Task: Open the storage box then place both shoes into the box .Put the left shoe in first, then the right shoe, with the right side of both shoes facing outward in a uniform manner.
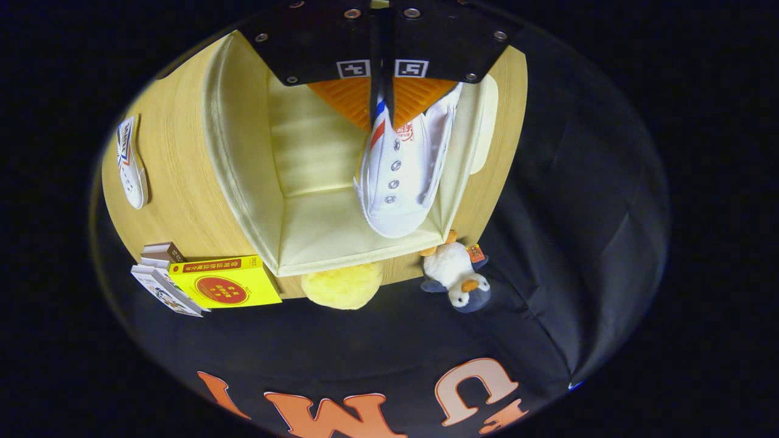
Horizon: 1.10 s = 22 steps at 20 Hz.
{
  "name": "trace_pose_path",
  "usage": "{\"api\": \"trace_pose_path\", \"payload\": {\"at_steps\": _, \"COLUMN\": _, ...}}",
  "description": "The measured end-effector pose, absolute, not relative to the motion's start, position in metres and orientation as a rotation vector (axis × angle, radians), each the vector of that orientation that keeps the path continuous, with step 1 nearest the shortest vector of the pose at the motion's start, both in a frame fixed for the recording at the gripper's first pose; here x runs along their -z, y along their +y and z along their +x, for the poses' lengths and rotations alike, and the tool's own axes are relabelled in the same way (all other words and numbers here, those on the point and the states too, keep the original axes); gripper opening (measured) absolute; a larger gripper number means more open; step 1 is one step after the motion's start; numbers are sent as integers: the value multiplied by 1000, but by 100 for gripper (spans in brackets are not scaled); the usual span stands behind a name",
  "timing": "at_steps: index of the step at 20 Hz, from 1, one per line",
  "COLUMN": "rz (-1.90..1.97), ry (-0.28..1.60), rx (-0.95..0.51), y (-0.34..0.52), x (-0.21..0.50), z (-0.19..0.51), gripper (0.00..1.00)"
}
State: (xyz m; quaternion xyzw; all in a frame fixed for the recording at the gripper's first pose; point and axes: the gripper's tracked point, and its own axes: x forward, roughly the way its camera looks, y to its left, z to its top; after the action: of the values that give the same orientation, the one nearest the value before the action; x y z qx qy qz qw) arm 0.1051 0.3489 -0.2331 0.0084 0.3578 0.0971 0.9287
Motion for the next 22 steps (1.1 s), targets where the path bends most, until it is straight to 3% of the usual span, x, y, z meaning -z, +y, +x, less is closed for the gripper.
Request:
{"api": "trace_pose_path", "payload": {"at_steps": 5, "rz": -45, "ry": 832, "rx": -198, "y": 353, "x": 263, "z": 101, "gripper": 4}}
{"api": "trace_pose_path", "payload": {"at_steps": 6, "rz": -48, "ry": 792, "rx": -192, "y": 354, "x": 257, "z": 105, "gripper": 11}}
{"api": "trace_pose_path", "payload": {"at_steps": 7, "rz": -60, "ry": 755, "rx": -181, "y": 353, "x": 242, "z": 113, "gripper": 39}}
{"api": "trace_pose_path", "payload": {"at_steps": 9, "rz": -84, "ry": 708, "rx": -169, "y": 342, "x": 222, "z": 119, "gripper": 75}}
{"api": "trace_pose_path", "payload": {"at_steps": 11, "rz": -58, "ry": 678, "rx": -173, "y": 333, "x": 205, "z": 121, "gripper": 95}}
{"api": "trace_pose_path", "payload": {"at_steps": 16, "rz": -21, "ry": 579, "rx": -172, "y": 277, "x": 155, "z": 116, "gripper": 99}}
{"api": "trace_pose_path", "payload": {"at_steps": 22, "rz": -26, "ry": 532, "rx": -72, "y": 150, "x": 130, "z": 109, "gripper": 99}}
